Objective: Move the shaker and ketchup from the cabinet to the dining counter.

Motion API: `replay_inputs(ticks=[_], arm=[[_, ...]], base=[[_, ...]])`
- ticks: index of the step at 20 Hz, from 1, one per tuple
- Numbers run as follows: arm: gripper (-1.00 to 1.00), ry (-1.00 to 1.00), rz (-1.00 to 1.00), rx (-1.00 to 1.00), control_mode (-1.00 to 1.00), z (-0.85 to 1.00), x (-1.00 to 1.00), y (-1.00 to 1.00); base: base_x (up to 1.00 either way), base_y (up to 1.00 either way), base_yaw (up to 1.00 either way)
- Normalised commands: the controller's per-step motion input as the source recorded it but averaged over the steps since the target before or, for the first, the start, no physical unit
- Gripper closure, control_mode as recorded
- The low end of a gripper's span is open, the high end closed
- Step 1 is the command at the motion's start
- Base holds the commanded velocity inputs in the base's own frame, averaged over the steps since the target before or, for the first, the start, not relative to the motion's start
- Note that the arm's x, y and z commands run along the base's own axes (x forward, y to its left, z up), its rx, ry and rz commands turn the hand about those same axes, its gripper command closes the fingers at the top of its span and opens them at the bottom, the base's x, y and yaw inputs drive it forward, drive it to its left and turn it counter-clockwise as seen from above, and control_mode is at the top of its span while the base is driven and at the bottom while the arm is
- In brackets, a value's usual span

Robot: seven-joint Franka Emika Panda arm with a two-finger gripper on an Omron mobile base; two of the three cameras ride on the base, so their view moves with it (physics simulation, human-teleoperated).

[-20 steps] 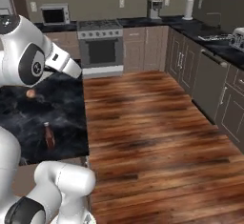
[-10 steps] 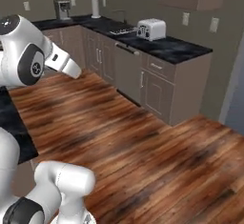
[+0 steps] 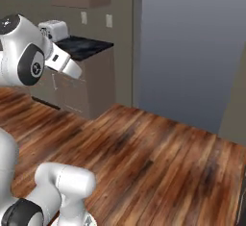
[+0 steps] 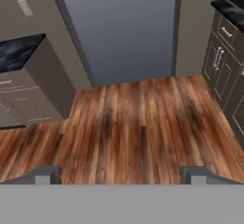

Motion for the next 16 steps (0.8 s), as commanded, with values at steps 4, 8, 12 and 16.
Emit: replay_inputs(ticks=[4, 8, 12, 16], arm=[[-1.0, 0.0, 0.0, 0.0, 1.0, 0.0, 0.0, 0.0], [-1.0, 0.0, 0.0, 0.0, 1.0, 0.0, 0.0, 0.0], [-1.0, 0.0, 0.0, 0.0, 1.0, 0.0, 0.0, 0.0], [-1.0, 0.0, 0.0, 0.0, 1.0, 0.0, 0.0, 0.0]], base=[[0.16, -0.79, -0.62], [0.19, -0.58, -0.52], [0.24, -0.4, -0.48], [0.17, -0.24, -0.43]])
